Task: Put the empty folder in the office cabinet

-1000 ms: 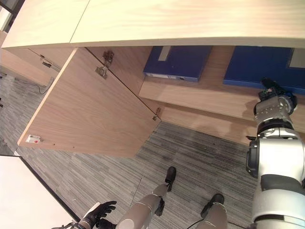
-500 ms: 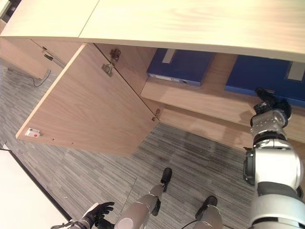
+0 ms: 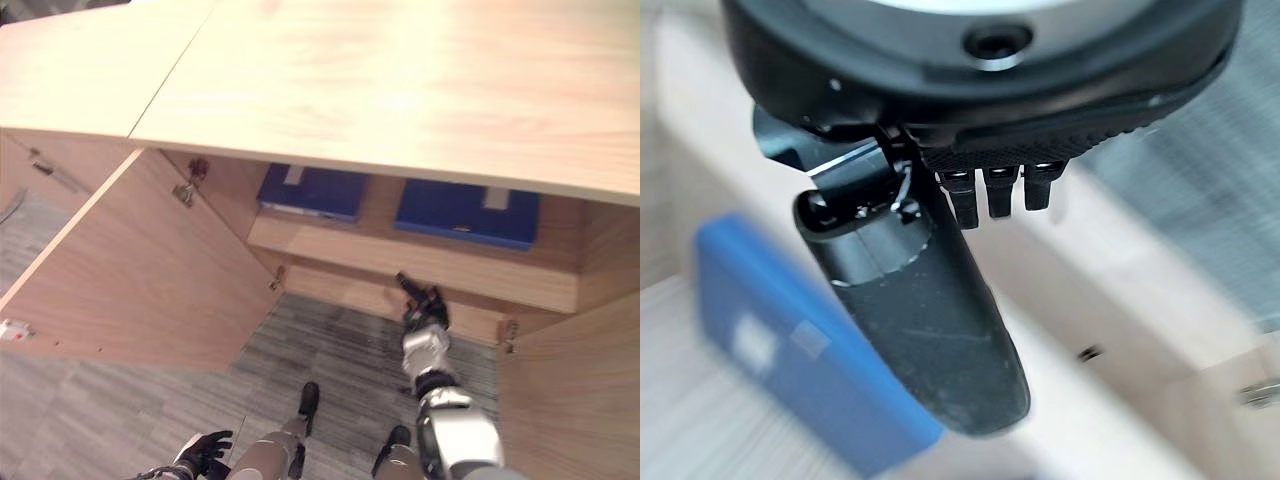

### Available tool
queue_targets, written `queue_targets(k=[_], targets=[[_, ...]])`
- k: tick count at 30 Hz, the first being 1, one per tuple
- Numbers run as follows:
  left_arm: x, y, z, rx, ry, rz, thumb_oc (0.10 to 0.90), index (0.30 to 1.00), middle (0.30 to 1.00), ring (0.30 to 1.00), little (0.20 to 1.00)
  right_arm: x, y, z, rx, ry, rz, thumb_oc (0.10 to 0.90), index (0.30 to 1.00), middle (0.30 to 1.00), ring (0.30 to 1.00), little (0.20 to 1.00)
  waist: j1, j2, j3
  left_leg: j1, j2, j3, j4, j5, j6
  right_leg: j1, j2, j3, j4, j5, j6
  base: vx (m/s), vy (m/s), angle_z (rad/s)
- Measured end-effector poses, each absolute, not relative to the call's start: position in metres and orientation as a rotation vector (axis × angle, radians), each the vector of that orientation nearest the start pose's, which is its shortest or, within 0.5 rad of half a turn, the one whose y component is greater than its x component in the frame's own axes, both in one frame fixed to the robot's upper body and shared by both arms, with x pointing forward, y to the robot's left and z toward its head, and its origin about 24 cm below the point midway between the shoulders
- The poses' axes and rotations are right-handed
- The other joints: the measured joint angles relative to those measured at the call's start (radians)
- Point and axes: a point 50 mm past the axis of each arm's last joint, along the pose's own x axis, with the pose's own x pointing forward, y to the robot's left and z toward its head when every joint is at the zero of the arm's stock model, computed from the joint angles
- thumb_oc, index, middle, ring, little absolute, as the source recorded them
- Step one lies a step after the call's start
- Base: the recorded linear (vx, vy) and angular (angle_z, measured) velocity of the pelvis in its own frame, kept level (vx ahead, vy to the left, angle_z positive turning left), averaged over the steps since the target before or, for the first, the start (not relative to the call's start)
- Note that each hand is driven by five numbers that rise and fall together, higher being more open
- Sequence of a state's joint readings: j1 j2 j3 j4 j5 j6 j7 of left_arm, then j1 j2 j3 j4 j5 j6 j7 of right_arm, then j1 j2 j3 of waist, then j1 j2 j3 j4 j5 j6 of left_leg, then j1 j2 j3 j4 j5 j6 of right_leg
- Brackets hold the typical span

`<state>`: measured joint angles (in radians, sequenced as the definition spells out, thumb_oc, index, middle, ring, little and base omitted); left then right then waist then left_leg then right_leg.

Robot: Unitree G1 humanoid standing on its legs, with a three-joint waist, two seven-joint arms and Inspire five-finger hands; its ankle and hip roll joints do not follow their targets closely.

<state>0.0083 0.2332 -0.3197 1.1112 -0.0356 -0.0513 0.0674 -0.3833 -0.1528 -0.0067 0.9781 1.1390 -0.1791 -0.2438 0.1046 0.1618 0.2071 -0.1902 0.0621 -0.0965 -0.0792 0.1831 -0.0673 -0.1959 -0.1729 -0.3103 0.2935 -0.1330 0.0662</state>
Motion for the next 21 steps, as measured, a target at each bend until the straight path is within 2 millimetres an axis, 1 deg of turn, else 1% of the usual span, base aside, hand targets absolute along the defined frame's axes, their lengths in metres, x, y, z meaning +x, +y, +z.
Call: queue_targets(k=[1,2,3,4,5,6,7,8,9,10,11,13,15,16,17,19,21], targets=[[0.108,0.208,-0.157,0.378,1.088,-0.07,0.8,0.9,0.9,0.9,0.9,0.267,-0.204,-0.072,0.857,0.494,-0.653,0.8,0.9,0.9,0.9,0.9,0.001,-0.005,-0.006,0.007,-0.003,0.005,0.0,-0.003,0.002,0.015,0.004,0.002,-0.02,0.009,0.001,0.07,0.01,-0.17],[0.107,0.207,-0.159,0.374,1.103,-0.051,0.8,0.9,0.9,0.9,0.9,0.247,-0.196,-0.086,0.856,0.545,-0.649,0.8,0.9,0.9,0.9,0.9,-0.028,-0.012,-0.01,0.028,0.003,0.012,-0.001,-0.011,0.006,0.053,0.015,0.007,-0.074,0.034,0.007,0.08,0.01,-0.22],[0.102,0.209,-0.16,0.374,1.12,-0.03,0.8,0.9,0.9,0.9,0.9,0.234,-0.194,-0.093,0.855,0.563,-0.644,0.8,0.9,0.9,0.9,0.9,-0.036,-0.02,-0.015,0.043,0.003,0.02,-0.001,-0.019,0.005,0.075,0.019,0.013,-0.103,0.047,0.011,0.07,0.003,-0.23],[0.098,0.211,-0.161,0.373,1.135,-0.02,0.8,0.9,0.9,0.9,0.9,0.228,-0.192,-0.097,0.846,0.584,-0.635,0.8,0.9,0.9,0.9,0.9,-0.04,-0.026,-0.023,0.052,0.002,0.027,-0.001,-0.021,0.006,0.091,0.023,0.017,-0.124,0.056,0.012,0.08,0.002,-0.31],[0.093,0.214,-0.162,0.372,1.163,-0.001,0.8,0.9,0.9,0.9,0.9,0.212,-0.192,-0.106,0.836,0.613,-0.637,0.8,0.9,0.9,0.9,0.9,-0.055,-0.041,-0.037,0.076,0.005,0.043,-0.001,-0.031,0.009,0.123,0.03,0.031,-0.17,0.076,0.018,0.06,0.0,-0.28],[0.089,0.216,-0.163,0.376,1.178,0.007,0.8,0.9,0.9,0.9,0.9,0.202,-0.193,-0.11,0.83,0.625,-0.634,0.8,0.9,0.9,0.9,0.9,-0.059,-0.052,-0.053,0.086,0.004,0.049,-0.001,-0.036,0.009,0.14,0.032,0.034,-0.193,0.083,0.022,0.05,0.01,-0.22],[0.089,0.216,-0.163,0.376,1.179,0.008,0.8,0.9,0.9,0.9,0.9,0.201,-0.193,-0.11,0.829,0.626,-0.633,0.8,0.9,0.9,0.9,0.9,-0.059,-0.054,-0.055,0.087,0.004,0.049,-0.001,-0.037,0.009,0.142,0.033,0.034,-0.195,0.084,0.021,0.03,0.007,-0.13],[0.081,0.22,-0.164,0.377,1.2,0.03,0.8,0.9,0.9,0.9,0.9,0.19,-0.193,-0.115,0.813,0.649,-0.624,0.8,0.9,0.9,0.9,0.9,-0.076,-0.073,-0.079,0.102,0.004,0.056,-0.002,-0.045,0.008,0.167,0.036,0.04,-0.223,0.095,0.025,0.04,0.013,-0.27],[0.073,0.224,-0.165,0.373,1.22,0.056,0.8,0.9,0.9,0.9,0.9,0.178,-0.192,-0.118,0.794,0.664,-0.605,0.8,0.9,0.9,0.9,0.9,-0.085,-0.094,-0.107,0.119,0.004,0.076,-0.002,-0.055,0.007,0.183,0.04,0.056,-0.249,0.107,0.022,0.04,0.007,-0.32],[0.068,0.226,-0.165,0.373,1.232,0.065,0.8,0.9,0.9,0.9,0.9,0.175,-0.193,-0.118,0.783,0.665,-0.597,0.8,0.9,0.9,0.9,0.9,-0.088,-0.102,-0.117,0.127,0.005,0.08,-0.002,-0.057,0.008,0.197,0.041,0.056,-0.264,0.113,0.025,0.03,0.008,-0.25],[0.067,0.227,-0.165,0.375,1.238,0.066,0.8,0.9,0.9,0.9,0.9,0.172,-0.195,-0.119,0.769,0.672,-0.586,0.8,0.9,0.9,0.9,0.9,-0.104,-0.109,-0.127,0.133,0.004,0.082,-0.002,-0.059,0.009,0.209,0.042,0.058,-0.281,0.123,0.026,0.01,-0.001,-0.11],[0.065,0.227,-0.166,0.375,1.243,0.067,0.8,0.9,0.9,0.9,0.9,0.167,-0.197,-0.119,0.71,0.68,-0.537,0.8,0.9,0.9,0.9,0.9,-0.103,-0.114,-0.14,0.142,0.003,0.09,-0.003,-0.06,0.01,0.222,0.042,0.06,-0.298,0.133,0.025,0.0,-0.006,-0.09],[0.063,0.227,-0.166,0.373,1.245,0.067,0.8,0.9,0.9,0.9,0.9,0.163,-0.201,-0.118,0.609,0.701,-0.472,0.8,0.9,0.9,0.9,0.9,-0.103,-0.114,-0.153,0.143,0.002,0.094,-0.003,-0.061,0.011,0.227,0.043,0.071,-0.311,0.143,0.027,-0.01,-0.012,-0.07],[0.065,0.226,-0.165,0.365,1.234,0.067,0.8,0.9,0.9,0.9,0.9,0.157,-0.204,-0.118,0.424,0.737,-0.363,0.8,0.9,0.9,0.9,0.9,-0.103,-0.114,-0.161,0.146,0.002,0.096,-0.003,-0.06,0.011,0.238,0.044,0.074,-0.324,0.155,0.027,-0.02,-0.005,-0.05],[0.066,0.224,-0.165,0.349,1.221,0.079,0.8,0.9,0.9,0.9,0.9,0.154,-0.207,-0.116,0.275,0.749,-0.266,0.8,0.9,0.9,0.9,0.9,-0.103,-0.112,-0.161,0.15,0.001,0.097,-0.003,-0.06,0.012,0.244,0.044,0.074,-0.334,0.16,0.027,-0.01,-0.007,-0.04],[0.065,0.224,-0.165,0.334,1.219,0.088,0.8,0.9,0.9,0.9,0.9,0.152,-0.211,-0.114,0.09,0.759,-0.171,0.8,0.9,0.9,0.9,0.9,-0.102,-0.112,-0.161,0.158,0.002,0.097,-0.003,-0.06,0.012,0.257,0.046,0.075,-0.349,0.166,0.026,0.0,0.0,0.0],[0.068,0.223,-0.163,0.325,1.196,0.087,0.8,0.9,0.9,0.9,0.9,0.153,-0.221,-0.108,-0.219,0.742,-0.018,0.8,0.9,0.9,0.9,0.9,-0.102,-0.111,-0.161,0.159,0.004,0.097,-0.006,-0.063,0.012,0.266,0.046,0.074,-0.363,0.176,0.029,0.0,0.0,0.0]])
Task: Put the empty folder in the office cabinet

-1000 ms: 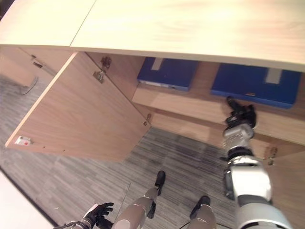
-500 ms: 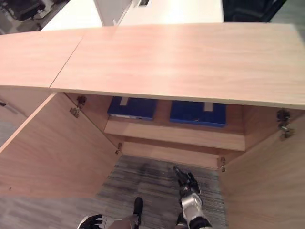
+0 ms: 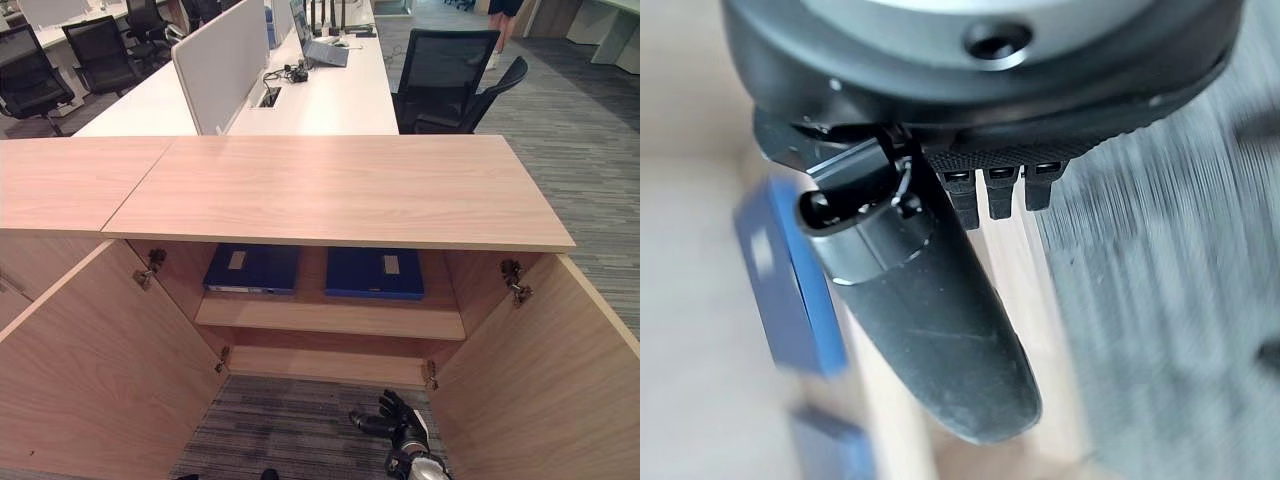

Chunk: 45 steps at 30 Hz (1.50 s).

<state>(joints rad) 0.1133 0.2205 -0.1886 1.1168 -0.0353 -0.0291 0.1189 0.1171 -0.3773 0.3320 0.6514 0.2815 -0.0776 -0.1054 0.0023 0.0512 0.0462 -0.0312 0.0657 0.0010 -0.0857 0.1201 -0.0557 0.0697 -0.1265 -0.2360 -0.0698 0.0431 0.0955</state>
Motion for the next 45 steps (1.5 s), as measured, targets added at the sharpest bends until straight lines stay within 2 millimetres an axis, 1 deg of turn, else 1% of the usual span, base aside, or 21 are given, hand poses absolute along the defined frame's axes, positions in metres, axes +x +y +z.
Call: queue_targets(k=[3,6,10,13,16,17,18,19,25,28,30,31,32,33,34,35,36,38,40,41,45], targets=[[0.075,0.219,-0.16,0.316,1.135,0.069,0.8,0.9,0.9,0.9,0.9,0.155,-0.239,-0.101,-0.634,0.694,0.123,0.8,0.9,0.9,0.9,0.9,-0.001,-0.001,0.001,0.016,0.001,0.007,0.0,-0.003,-0.004,0.02,0.003,0.007,-0.023,0.015,-0.003,-0.02,-0.026,-0.06],[0.082,0.215,-0.158,0.331,1.1,0.039,0.8,0.9,0.9,0.9,0.9,0.147,-0.235,-0.115,-0.647,0.755,0.127,0.8,0.9,0.9,0.9,0.9,0.001,-0.005,0.002,0.021,0.002,0.012,0.0,-0.002,-0.004,0.023,0.007,0.012,-0.023,0.017,-0.004,-0.02,-0.02,-0.06],[0.1,0.203,-0.152,0.315,1.011,-0.012,0.8,0.9,0.9,0.9,0.9,0.11,-0.218,-0.144,-0.571,0.952,0.134,0.8,0.9,0.9,0.9,0.9,0.001,-0.008,0.005,0.036,0.003,0.023,0.0,-0.002,0.001,0.032,0.008,0.024,-0.023,0.018,-0.004,-0.01,-0.018,-0.07],[0.108,0.198,-0.151,0.321,0.989,-0.036,0.8,0.9,0.9,0.9,0.9,0.1,-0.217,-0.147,-0.536,0.988,0.11,0.8,0.9,0.9,0.9,0.9,-0.006,-0.012,0.009,0.042,0.002,0.026,-0.001,-0.002,0.001,0.036,0.006,0.028,-0.023,0.018,-0.004,-0.01,-0.008,-0.05],[0.108,0.22,-0.139,0.345,0.921,-0.046,0.8,0.9,0.9,0.9,0.9,0.094,-0.236,-0.143,-0.541,0.994,0.056,0.8,0.9,0.9,0.9,0.9,0.002,-0.009,0.014,0.051,0.006,0.025,-0.002,-0.014,-0.001,0.045,0.003,0.028,-0.024,0.015,-0.009,0.0,0.0,0.0],[0.109,0.23,-0.132,0.494,0.88,-0.148,0.8,0.9,0.9,0.9,0.9,0.095,-0.238,-0.142,-0.544,0.989,0.06,0.8,0.9,0.9,0.9,0.9,0.004,-0.01,0.018,0.05,0.007,0.024,-0.002,-0.014,0.0,0.045,0.001,0.027,-0.024,0.015,-0.01,0.0,-0.047,-0.02],[0.096,0.248,-0.134,0.353,0.904,0.043,0.8,0.9,0.9,0.9,0.9,0.1,-0.243,-0.137,-0.556,0.964,0.059,0.8,0.9,0.9,0.9,0.9,-0.002,-0.001,0.02,0.051,0.004,0.027,-0.002,-0.014,0.0,0.046,0.004,0.031,-0.024,0.018,-0.004,0.01,-0.055,-0.04],[0.091,0.249,-0.138,0.292,0.934,0.128,0.8,0.9,0.9,0.9,0.9,0.1,-0.245,-0.137,-0.557,0.961,0.058,0.8,0.9,0.9,0.9,0.9,-0.003,0.006,0.02,0.053,0.001,0.028,-0.002,-0.013,-0.001,0.048,0.0,0.031,-0.024,0.018,-0.003,0.01,-0.065,0.0],[0.071,0.227,-0.152,0.287,1.049,0.019,0.8,0.9,0.9,0.9,0.9,0.105,-0.228,-0.14,-0.513,0.957,0.103,0.8,0.9,0.9,0.9,0.9,0.037,0.013,0.024,0.043,0.003,-0.025,-0.001,0.005,-0.001,0.069,0.014,-0.021,-0.024,0.009,-0.003,-0.04,-0.044,0.27],[0.079,0.225,-0.151,0.289,1.028,0.021,0.8,0.9,0.9,0.9,0.9,0.108,-0.223,-0.141,-0.466,0.949,0.081,0.8,0.9,0.9,0.9,0.9,0.064,0.02,0.033,0.005,0.011,-0.087,0.003,0.027,-0.014,0.066,0.033,-0.078,-0.024,0.004,-0.008,-0.22,-0.039,0.63],[0.105,0.22,-0.145,0.289,0.952,0.004,0.8,0.9,0.9,0.9,0.9,0.116,-0.226,-0.141,-0.374,0.952,-0.005,0.8,0.9,0.9,0.9,0.9,0.079,0.033,0.052,-0.072,0.017,-0.172,0.005,0.081,-0.071,0.033,0.051,-0.129,-0.025,-0.005,-0.028,-0.17,0.024,1.08],[0.112,0.217,-0.144,0.283,0.931,-0.002,0.8,0.9,0.9,0.9,0.9,0.119,-0.229,-0.14,-0.349,0.949,-0.036,0.8,0.9,0.9,0.9,0.9,0.097,0.044,0.065,-0.1,0.018,-0.182,0.005,0.097,-0.094,0.027,0.062,-0.158,-0.021,-0.003,-0.044,-0.19,0.086,0.86],[0.118,0.21,-0.143,0.271,0.914,-0.015,0.8,0.9,0.9,0.9,0.9,0.121,-0.238,-0.139,-0.311,0.958,-0.097,0.8,0.9,0.9,0.9,0.9,0.131,0.067,0.083,-0.129,0.032,-0.188,0.005,0.099,-0.09,0.009,0.078,-0.189,-0.008,0.007,-0.059,-0.17,0.093,0.7],[0.122,0.21,-0.142,0.27,0.903,-0.015,0.8,0.9,0.9,0.9,0.9,0.123,-0.24,-0.139,-0.292,0.956,-0.123,0.8,0.9,0.9,0.9,0.9,0.136,0.064,0.093,-0.144,0.039,-0.157,0.004,0.063,-0.072,0.008,0.077,-0.21,-0.018,0.015,-0.072,-0.19,0.107,0.7],[0.124,0.211,-0.142,0.265,0.907,-0.004,0.8,0.9,0.9,0.9,0.9,0.126,-0.24,-0.138,-0.263,0.951,-0.146,0.8,0.9,0.9,0.9,0.9,0.133,0.041,0.107,-0.152,0.043,-0.077,0.006,0.007,-0.052,0.007,0.042,-0.258,-0.021,0.028,-0.081,-0.18,0.104,0.99],[0.13,0.216,-0.14,0.255,0.902,0.021,0.8,0.9,0.9,0.9,0.9,0.132,-0.24,-0.137,-0.208,0.939,-0.188,0.8,0.9,0.9,0.9,0.9,0.127,-0.019,0.13,-0.158,0.032,0.138,0.054,-0.012,-0.047,0.005,-0.032,-0.305,-0.022,0.033,-0.08,-0.07,0.113,1.17],[0.131,0.221,-0.138,0.26,0.898,0.035,0.8,0.9,0.9,0.9,0.9,0.134,-0.239,-0.137,-0.177,0.932,-0.208,0.8,0.9,0.9,0.9,0.9,0.109,-0.043,0.131,-0.157,0.036,0.199,0.103,-0.018,-0.056,0.013,-0.065,-0.327,-0.016,0.031,-0.082,0.0,0.131,1.15],[0.129,0.221,-0.139,0.256,0.906,0.036,0.8,0.9,0.9,0.9,0.9,0.135,-0.242,-0.136,-0.13,0.926,-0.249,0.8,0.9,0.9,0.9,0.9,0.08,-0.046,0.13,-0.116,0.061,0.241,0.169,-0.04,-0.08,0.033,-0.104,-0.378,-0.016,0.033,-0.067,0.09,0.171,0.82],[0.121,0.215,-0.144,0.237,0.933,0.022,0.8,0.9,0.9,0.9,0.9,0.129,-0.247,-0.137,-0.084,0.938,-0.302,0.8,0.9,0.9,0.9,0.9,0.041,-0.021,0.118,-0.04,0.07,0.27,0.152,-0.049,-0.078,0.073,-0.111,-0.418,-0.016,0.032,-0.031,0.1,0.122,0.88],[0.115,0.213,-0.146,0.225,0.946,0.024,0.8,0.9,0.9,0.9,0.9,0.124,-0.25,-0.139,-0.062,0.96,-0.338,0.8,0.9,0.9,0.9,0.9,0.034,0.007,0.097,0.046,0.048,0.254,0.043,-0.056,-0.016,0.078,-0.123,-0.418,-0.001,0.039,-0.004,0.12,0.154,0.77],[0.123,0.229,-0.142,0.253,0.945,0.058,0.8,0.9,0.9,0.9,0.9,0.128,-0.216,-0.149,0.038,0.99,-0.289,0.8,0.9,0.9,0.9,0.9,0.083,-0.063,0.099,0.04,-0.02,0.201,0.047,-0.064,0.028,0.082,-0.194,-0.375,0.09,0.043,-0.009,0.05,0.216,0.53]])
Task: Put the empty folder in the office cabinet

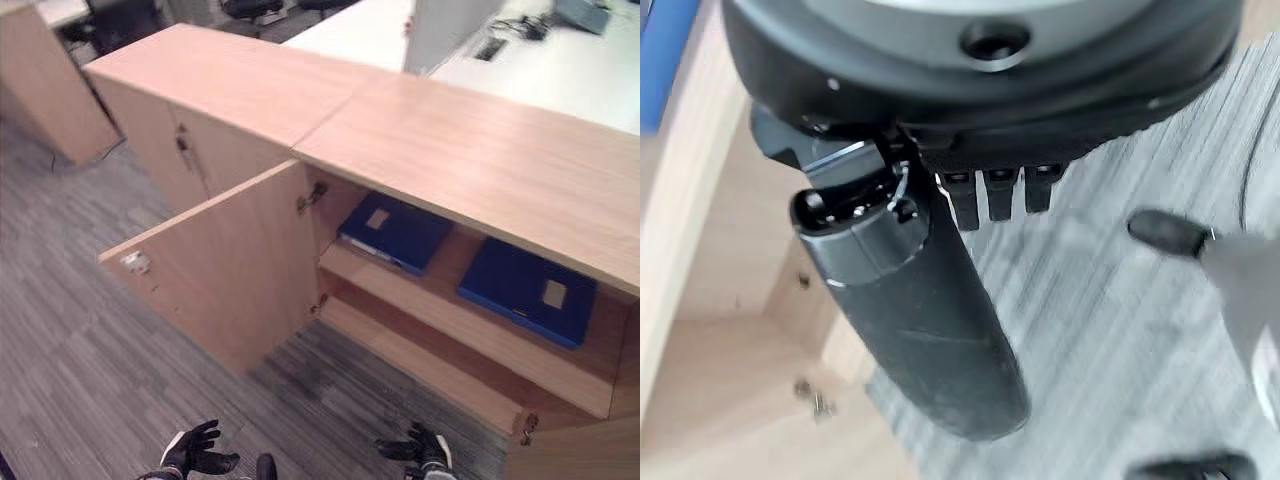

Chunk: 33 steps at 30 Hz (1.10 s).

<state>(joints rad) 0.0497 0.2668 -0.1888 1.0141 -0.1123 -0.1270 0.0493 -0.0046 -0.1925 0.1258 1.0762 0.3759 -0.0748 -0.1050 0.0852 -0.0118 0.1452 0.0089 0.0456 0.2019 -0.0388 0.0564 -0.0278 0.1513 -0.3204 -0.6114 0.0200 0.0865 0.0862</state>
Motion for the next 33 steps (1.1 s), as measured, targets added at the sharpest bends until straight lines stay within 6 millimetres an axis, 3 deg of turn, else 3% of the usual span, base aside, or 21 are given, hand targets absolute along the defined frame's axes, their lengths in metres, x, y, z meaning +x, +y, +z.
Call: queue_targets(k=[3,4,5,7,8,9,11,12,15,17,19,25,33], targets=[[0.122,0.232,-0.141,0.26,0.943,0.041,0.8,0.9,0.9,0.9,0.9,0.133,-0.206,-0.149,0.059,0.983,-0.267,0.8,0.9,0.9,0.9,0.9,0.019,0.009,0.0,0.026,-0.015,-0.019,-0.009,-0.008,0.036,-0.06,-0.071,0.01,0.197,-0.009,0.016,-0.06,0.188,0.3],[0.116,0.237,-0.143,0.271,0.968,0.05,0.8,0.9,0.9,0.9,0.9,0.149,-0.199,-0.145,0.077,0.948,-0.245,0.8,0.9,0.9,0.9,0.9,0.035,0.006,0.004,0.03,-0.031,-0.017,-0.003,-0.015,0.055,-0.095,-0.12,0.048,0.3,0.017,0.05,-0.03,0.083,0.21],[0.117,0.238,-0.143,0.274,0.978,0.051,0.8,0.9,0.9,0.9,0.9,0.151,-0.199,-0.144,0.088,0.938,-0.251,0.8,0.9,0.9,0.9,0.9,0.018,0.014,0.008,0.034,-0.038,-0.052,-0.007,-0.019,0.067,-0.119,-0.129,0.108,0.365,0.03,0.067,-0.02,0.043,0.5],[0.124,0.241,-0.141,0.287,0.965,0.058,0.8,0.9,0.9,0.9,0.9,0.153,-0.198,-0.143,0.098,0.934,-0.252,0.8,0.9,0.9,0.9,0.9,0.007,0.029,0.016,0.04,-0.035,-0.102,-0.025,-0.002,0.084,-0.167,-0.073,0.263,0.412,-0.096,0.151,0.01,-0.011,0.8],[0.125,0.243,-0.139,0.294,0.956,0.075,0.8,0.9,0.9,0.9,0.9,0.153,-0.196,-0.143,0.127,0.935,-0.261,0.8,0.9,0.9,0.9,0.9,0.006,0.03,0.016,0.039,-0.034,-0.126,-0.042,0.011,0.086,-0.21,0.02,0.373,0.361,-0.157,0.135,0.02,-0.033,0.78],[0.126,0.249,-0.137,0.314,0.954,0.087,0.8,0.9,0.9,0.9,0.9,0.158,-0.193,-0.142,0.148,0.921,-0.261,0.8,0.9,0.9,0.9,0.9,-0.005,0.027,0.016,0.027,-0.036,-0.156,-0.042,0.021,0.085,-0.214,0.082,0.451,0.287,-0.18,0.126,0.0,-0.062,0.8],[0.132,0.25,-0.135,0.323,0.934,0.078,0.8,0.9,0.9,0.9,0.9,0.153,-0.193,-0.144,0.179,0.933,-0.284,0.8,0.9,0.9,0.9,0.9,-0.013,0.008,0.013,0.005,-0.052,-0.195,-0.048,0.029,0.081,-0.224,0.153,0.482,0.182,-0.18,0.068,0.05,-0.085,0.88],[0.133,0.248,-0.134,0.323,0.92,0.07,0.8,0.9,0.9,0.9,0.9,0.147,-0.193,-0.146,0.18,0.948,-0.288,0.8,0.9,0.9,0.9,0.9,-0.008,-0.016,0.005,0.003,-0.079,-0.21,-0.047,0.028,0.076,-0.224,0.152,0.47,0.13,-0.122,0.012,0.08,-0.068,0.81],[0.117,0.235,-0.142,0.28,0.949,0.054,0.8,0.9,0.9,0.9,0.9,0.13,-0.201,-0.151,0.164,0.987,-0.306,0.8,0.9,0.9,0.9,0.9,0.003,0.016,-0.026,0.011,-0.064,-0.231,-0.046,0.02,0.057,-0.165,0.176,0.439,0.017,-0.083,0.003,0.07,-0.051,0.31],[0.111,0.234,-0.143,0.276,0.964,0.054,0.8,0.9,0.9,0.9,0.9,0.128,-0.201,-0.152,0.164,0.99,-0.301,0.8,0.9,0.9,0.9,0.9,0.002,0.021,-0.03,0.011,-0.06,-0.232,-0.046,0.019,0.052,-0.145,0.183,0.434,-0.016,-0.064,0.003,0.04,-0.023,-0.04],[0.108,0.233,-0.142,0.25,0.958,0.066,0.8,0.9,0.9,0.9,0.9,0.119,-0.204,-0.154,0.147,1.011,-0.293,0.8,0.9,0.9,0.9,0.9,0.0,0.022,-0.032,0.021,-0.047,-0.233,-0.043,0.024,0.038,-0.087,0.204,0.427,-0.115,-0.005,-0.009,0.04,-0.025,-0.03],[0.139,0.233,-0.123,0.171,0.801,0.118,0.8,0.9,0.9,0.9,0.9,0.1,-0.215,-0.157,0.121,1.051,-0.321,0.8,0.9,0.9,0.9,0.9,-0.017,0.002,-0.059,0.054,-0.034,-0.233,-0.047,0.012,0.017,-0.051,0.217,0.413,-0.115,-0.02,-0.017,0.01,-0.007,0.01],[0.153,0.238,-0.115,0.138,0.753,0.164,0.8,0.9,0.9,0.9,0.9,0.085,-0.218,-0.161,0.087,1.111,-0.315,0.8,0.9,0.9,0.9,0.9,-0.038,0.001,-0.086,0.065,-0.033,-0.215,-0.048,0.006,0.016,-0.055,0.217,0.438,-0.115,-0.025,-0.017,0.03,0.014,-0.08]])
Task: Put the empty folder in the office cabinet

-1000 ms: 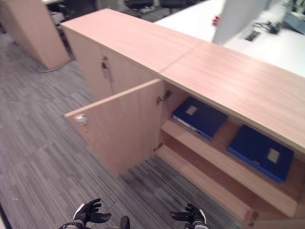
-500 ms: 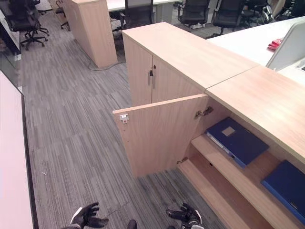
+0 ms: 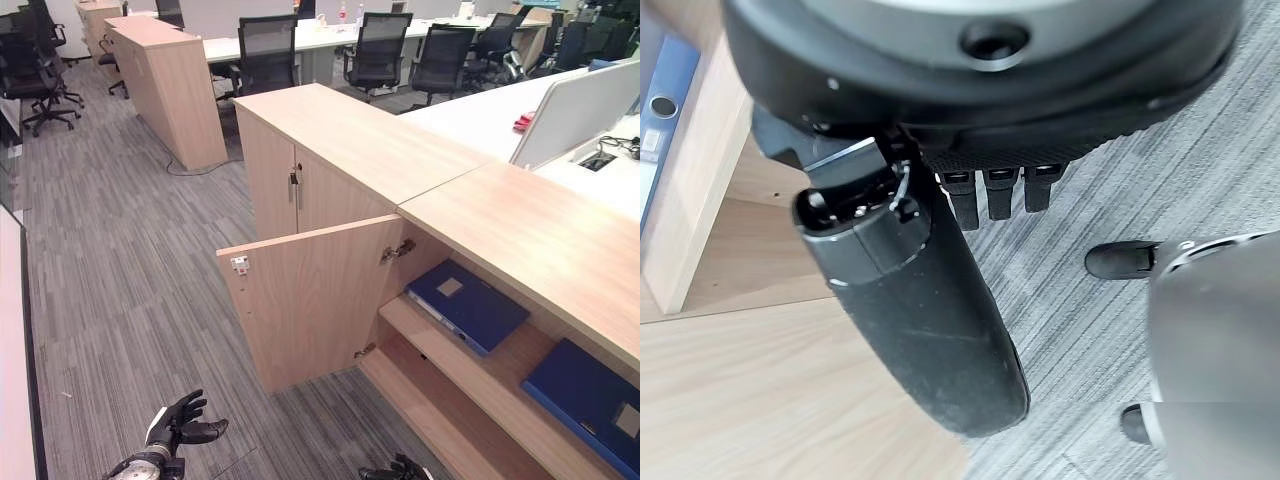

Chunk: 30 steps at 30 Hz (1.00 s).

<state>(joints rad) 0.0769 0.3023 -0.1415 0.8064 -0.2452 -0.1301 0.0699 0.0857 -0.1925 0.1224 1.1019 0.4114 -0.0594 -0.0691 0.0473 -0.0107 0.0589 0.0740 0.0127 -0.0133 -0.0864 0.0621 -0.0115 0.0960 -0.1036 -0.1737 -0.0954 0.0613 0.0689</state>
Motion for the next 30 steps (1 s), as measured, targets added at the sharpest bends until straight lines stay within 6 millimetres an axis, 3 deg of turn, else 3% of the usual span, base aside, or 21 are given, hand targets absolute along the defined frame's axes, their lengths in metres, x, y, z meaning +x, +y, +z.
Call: queue_targets(k=[5,6,9,16,22,30], targets=[[0.185,0.263,-0.091,0.17,0.652,0.222,0.8,0.9,0.9,0.9,0.9,0.083,-0.218,-0.161,0.07,1.121,-0.294,0.8,0.9,0.9,0.9,0.9,-0.022,0.002,-0.004,0.009,0.002,0.012,0.0,0.0,0.0,0.0,0.002,0.014,0.0,0.001,0.0,0.05,0.029,-0.08],[0.207,0.275,-0.073,0.163,0.572,0.273,0.8,0.9,0.9,0.9,0.9,0.081,-0.219,-0.161,0.062,1.125,-0.289,0.8,0.9,0.9,0.9,0.9,-0.024,0.002,-0.005,0.012,0.003,0.018,0.0,-0.001,0.001,0.001,0.002,0.02,0.0,0.003,0.0,0.03,0.024,-0.14],[0.232,0.289,-0.048,0.163,0.472,0.318,0.8,0.9,0.9,0.9,0.9,0.079,-0.22,-0.162,0.053,1.13,-0.28,0.8,0.9,0.9,0.9,0.9,-0.032,0.0,-0.006,0.013,0.003,0.027,0.0,-0.002,0.002,0.001,0.002,0.025,0.0,0.006,0.003,0.02,0.024,-0.09],[0.269,0.312,-0.002,0.182,0.325,0.369,0.8,0.9,0.9,0.9,0.9,0.073,-0.219,-0.163,0.051,1.149,-0.258,0.8,0.9,0.9,0.9,0.9,-0.073,-0.015,-0.023,0.015,0.003,0.043,-0.001,-0.004,0.007,-0.002,0.002,0.034,0.0,0.014,0.0,0.01,0.028,-0.06],[0.285,0.304,0.007,0.215,0.302,0.321,0.8,0.9,0.9,0.9,0.9,0.073,-0.218,-0.163,0.057,1.154,-0.247,0.8,0.9,0.9,0.9,0.9,-0.083,-0.018,-0.025,0.015,0.002,0.065,-0.001,-0.005,0.009,-0.015,0.001,0.057,0.0,0.019,0.005,0.0,0.034,-0.11],[0.298,0.291,0.008,0.253,0.314,0.263,0.8,0.9,0.9,0.9,0.9,0.069,-0.218,-0.164,0.066,1.17,-0.256,0.8,0.9,0.9,0.9,0.9,-0.13,-0.02,-0.025,0.017,0.001,0.087,-0.001,-0.011,0.009,-0.021,0.0,0.076,0.0,0.017,0.014,0.01,0.021,-0.06]])
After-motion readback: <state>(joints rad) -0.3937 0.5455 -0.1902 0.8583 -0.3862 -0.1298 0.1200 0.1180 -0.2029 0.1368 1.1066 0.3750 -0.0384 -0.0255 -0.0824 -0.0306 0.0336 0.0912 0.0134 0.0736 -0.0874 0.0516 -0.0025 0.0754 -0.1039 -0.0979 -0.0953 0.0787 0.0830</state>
